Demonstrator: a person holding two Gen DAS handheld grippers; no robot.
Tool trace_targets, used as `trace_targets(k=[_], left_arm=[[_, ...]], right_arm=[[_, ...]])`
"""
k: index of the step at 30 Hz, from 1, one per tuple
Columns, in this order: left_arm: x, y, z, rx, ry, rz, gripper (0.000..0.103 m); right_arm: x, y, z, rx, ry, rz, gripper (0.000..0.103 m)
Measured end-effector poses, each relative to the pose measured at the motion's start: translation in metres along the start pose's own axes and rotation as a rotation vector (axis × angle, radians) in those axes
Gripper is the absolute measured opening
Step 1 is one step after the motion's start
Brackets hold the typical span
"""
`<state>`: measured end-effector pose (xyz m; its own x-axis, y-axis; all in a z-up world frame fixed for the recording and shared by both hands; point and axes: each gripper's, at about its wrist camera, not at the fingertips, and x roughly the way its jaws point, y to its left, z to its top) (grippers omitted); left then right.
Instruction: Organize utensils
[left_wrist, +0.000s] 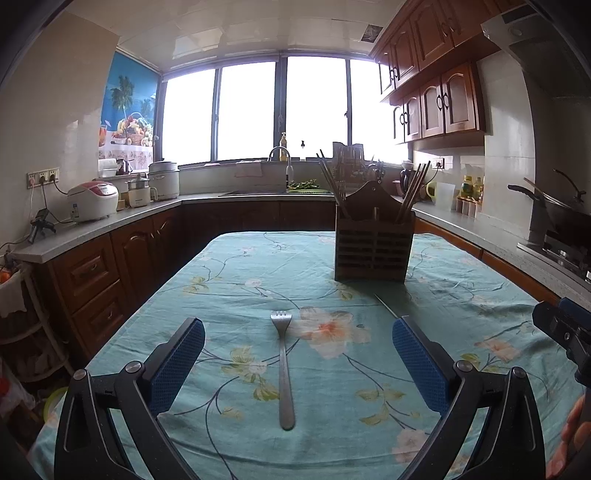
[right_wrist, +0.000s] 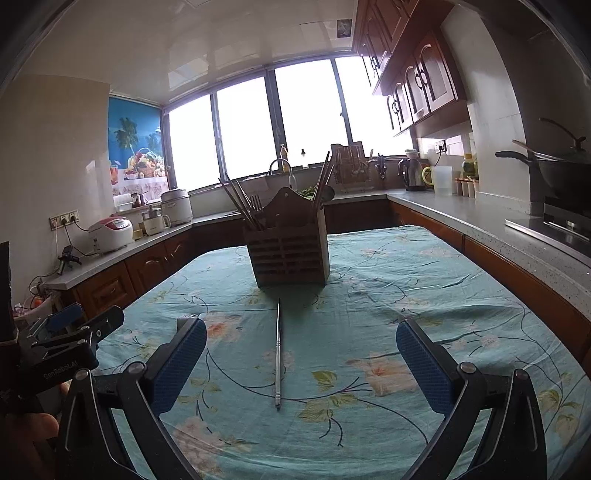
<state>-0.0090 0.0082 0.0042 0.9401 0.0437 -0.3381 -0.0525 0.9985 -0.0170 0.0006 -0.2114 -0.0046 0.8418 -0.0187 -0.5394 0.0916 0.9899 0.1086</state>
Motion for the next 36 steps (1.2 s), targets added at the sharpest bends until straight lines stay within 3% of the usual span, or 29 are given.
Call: trace_targets(k=[36], left_arm=[[-0.0054, -0.0099, -0.0078, 0.011, -0.02, -0.003, 0.102]], right_arm=[[-0.0047, -0.0001, 0.0012, 0.0, -0.037, 0.024, 0.103]])
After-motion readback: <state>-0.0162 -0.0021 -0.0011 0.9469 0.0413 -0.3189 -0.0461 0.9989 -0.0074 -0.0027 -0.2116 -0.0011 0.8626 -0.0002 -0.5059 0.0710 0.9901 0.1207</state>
